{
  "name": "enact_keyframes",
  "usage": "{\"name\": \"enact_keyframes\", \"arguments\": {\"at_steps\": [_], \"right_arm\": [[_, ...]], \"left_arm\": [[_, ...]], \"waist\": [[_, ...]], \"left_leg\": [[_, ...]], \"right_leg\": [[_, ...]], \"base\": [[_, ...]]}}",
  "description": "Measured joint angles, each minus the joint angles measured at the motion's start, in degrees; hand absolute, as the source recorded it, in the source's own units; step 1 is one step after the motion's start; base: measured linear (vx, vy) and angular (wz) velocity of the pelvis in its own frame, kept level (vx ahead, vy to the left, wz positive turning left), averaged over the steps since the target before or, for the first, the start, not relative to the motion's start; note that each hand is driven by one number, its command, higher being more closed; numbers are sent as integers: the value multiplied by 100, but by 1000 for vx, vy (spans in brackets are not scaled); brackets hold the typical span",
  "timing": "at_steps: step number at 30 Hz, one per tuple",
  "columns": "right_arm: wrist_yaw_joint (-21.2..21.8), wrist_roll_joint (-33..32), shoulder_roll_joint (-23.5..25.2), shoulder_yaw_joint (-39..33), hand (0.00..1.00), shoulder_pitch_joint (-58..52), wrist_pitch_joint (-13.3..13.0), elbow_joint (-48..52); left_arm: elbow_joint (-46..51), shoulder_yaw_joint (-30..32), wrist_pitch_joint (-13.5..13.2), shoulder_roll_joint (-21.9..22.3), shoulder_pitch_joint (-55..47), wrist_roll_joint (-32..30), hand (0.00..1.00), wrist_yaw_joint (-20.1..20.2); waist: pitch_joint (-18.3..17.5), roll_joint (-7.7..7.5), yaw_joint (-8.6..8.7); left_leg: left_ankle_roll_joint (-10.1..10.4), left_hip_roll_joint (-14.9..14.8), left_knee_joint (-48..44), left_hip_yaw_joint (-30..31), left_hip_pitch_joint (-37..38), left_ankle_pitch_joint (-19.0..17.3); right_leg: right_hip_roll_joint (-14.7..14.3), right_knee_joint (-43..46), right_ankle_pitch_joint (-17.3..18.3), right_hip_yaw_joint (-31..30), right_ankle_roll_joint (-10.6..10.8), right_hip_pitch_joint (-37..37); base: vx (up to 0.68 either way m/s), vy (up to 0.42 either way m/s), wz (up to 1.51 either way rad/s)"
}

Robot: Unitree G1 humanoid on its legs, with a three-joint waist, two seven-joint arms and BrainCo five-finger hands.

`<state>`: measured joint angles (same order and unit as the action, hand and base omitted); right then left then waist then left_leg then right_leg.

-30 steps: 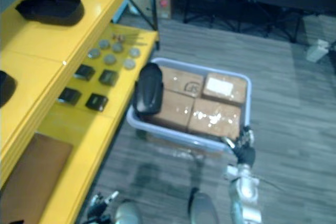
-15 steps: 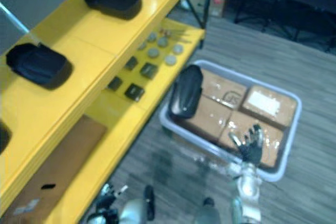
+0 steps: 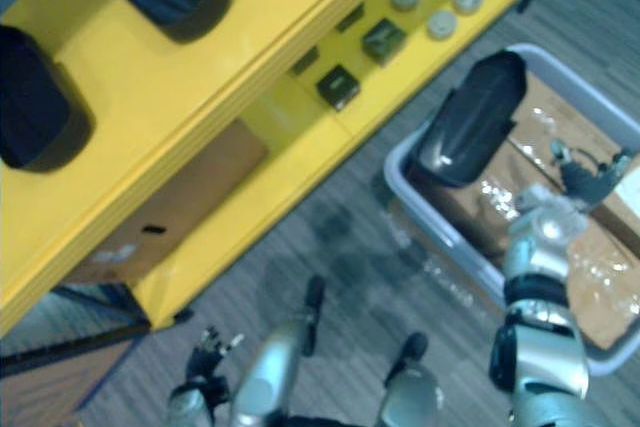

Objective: Walk over and take plastic housings, then place them on the shelf

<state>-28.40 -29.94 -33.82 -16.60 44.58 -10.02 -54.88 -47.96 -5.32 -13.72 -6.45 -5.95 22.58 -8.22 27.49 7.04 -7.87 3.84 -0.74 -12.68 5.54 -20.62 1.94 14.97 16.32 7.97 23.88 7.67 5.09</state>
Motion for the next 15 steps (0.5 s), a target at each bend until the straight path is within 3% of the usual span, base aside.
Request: {"name": "enact_keyframes", "arguments": {"at_steps": [6,10,15], "right_arm": [[308,-89,-394,224,0,594,410,-695],[525,-87,-842,404,0,808,726,-1008],[595,-75,-1008,488,0,1099,1122,-1229]], "left_arm": [[-122,-124,-13,2,3,11,0,65],[-218,-386,-85,10,190,21,0,96],[-266,-495,-110,0,205,239,0,75]], "waist": [[37,93,-111],[130,307,-255],[129,330,-335]], "left_leg": [[-11,39,-200,114,-296,7],[-6,81,-287,165,-381,34],[17,64,-285,179,-558,114]], "right_leg": [[32,231,107,-15,4,238],[106,482,270,-12,88,341],[138,735,343,-23,64,620]], "base": [[-53,9,10],[-69,-2,7],[-48,-15,4]]}}
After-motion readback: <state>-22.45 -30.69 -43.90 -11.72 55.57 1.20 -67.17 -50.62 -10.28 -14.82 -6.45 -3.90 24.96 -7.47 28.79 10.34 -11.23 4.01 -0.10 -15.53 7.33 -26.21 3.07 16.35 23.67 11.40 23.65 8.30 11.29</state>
